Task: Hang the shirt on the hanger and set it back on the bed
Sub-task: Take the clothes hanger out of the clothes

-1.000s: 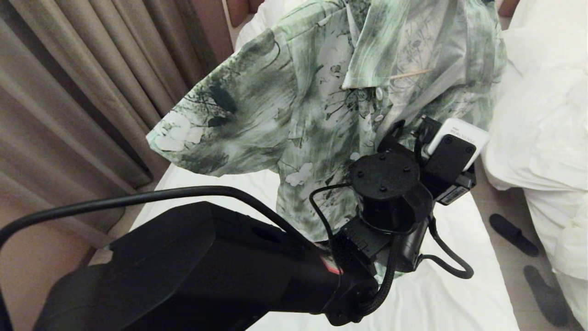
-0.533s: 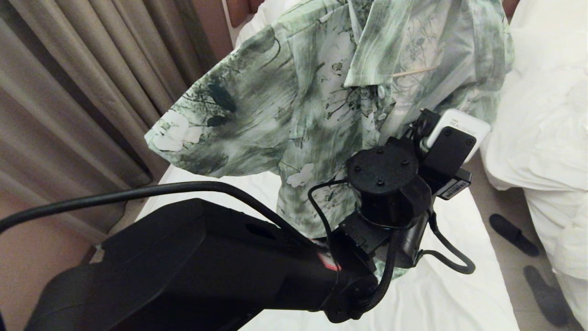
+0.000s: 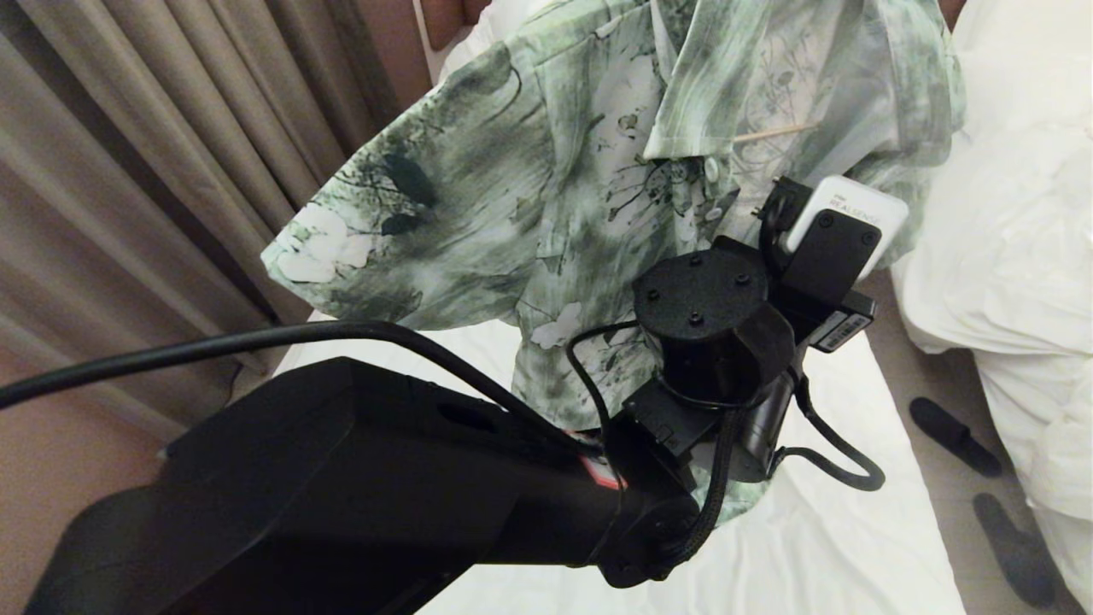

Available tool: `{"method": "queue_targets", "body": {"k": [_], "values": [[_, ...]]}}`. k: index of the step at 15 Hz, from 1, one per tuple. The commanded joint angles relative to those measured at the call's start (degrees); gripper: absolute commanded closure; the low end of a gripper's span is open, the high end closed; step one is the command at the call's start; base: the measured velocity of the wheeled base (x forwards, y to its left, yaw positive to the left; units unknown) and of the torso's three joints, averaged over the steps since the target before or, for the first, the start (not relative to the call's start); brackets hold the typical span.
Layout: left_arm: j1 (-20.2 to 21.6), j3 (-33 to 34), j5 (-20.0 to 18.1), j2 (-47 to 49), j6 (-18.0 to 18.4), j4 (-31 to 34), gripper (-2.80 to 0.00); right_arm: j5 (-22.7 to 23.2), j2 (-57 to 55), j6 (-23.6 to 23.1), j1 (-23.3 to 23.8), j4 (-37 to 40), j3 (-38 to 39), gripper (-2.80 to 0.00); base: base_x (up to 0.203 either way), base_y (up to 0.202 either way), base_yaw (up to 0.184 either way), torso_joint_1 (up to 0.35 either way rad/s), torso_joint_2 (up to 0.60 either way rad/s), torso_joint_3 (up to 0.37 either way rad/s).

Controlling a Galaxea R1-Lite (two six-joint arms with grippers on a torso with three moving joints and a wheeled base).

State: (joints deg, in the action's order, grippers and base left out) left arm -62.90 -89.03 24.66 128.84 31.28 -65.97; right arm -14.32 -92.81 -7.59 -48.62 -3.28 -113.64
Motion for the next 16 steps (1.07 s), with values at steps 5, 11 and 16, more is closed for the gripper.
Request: {"method": "queue_targets", "body": {"k": [5,11,16], "values": [[1.50,7.26,0.44,-4.00,-0.08,-4.42,0.00,-0.09,0.80,-0.14,0.56,-0.01,-0.09,0.00,0.000,0.000,0.000,0.000,0.00,0.000],[0.70,18.60,2.10,-13.27,-0.42,-11.67,0.00,0.03,1.14,-0.14,2.85,-0.06,-0.09,0.00,0.000,0.000,0.000,0.000,0.00,0.000],[-1.89,23.53,3.07,-15.91,-0.51,-14.38,0.00,0.17,1.22,-0.14,4.15,-0.22,-0.09,0.00,0.000,0.000,0.000,0.000,0.00,0.000]]}}
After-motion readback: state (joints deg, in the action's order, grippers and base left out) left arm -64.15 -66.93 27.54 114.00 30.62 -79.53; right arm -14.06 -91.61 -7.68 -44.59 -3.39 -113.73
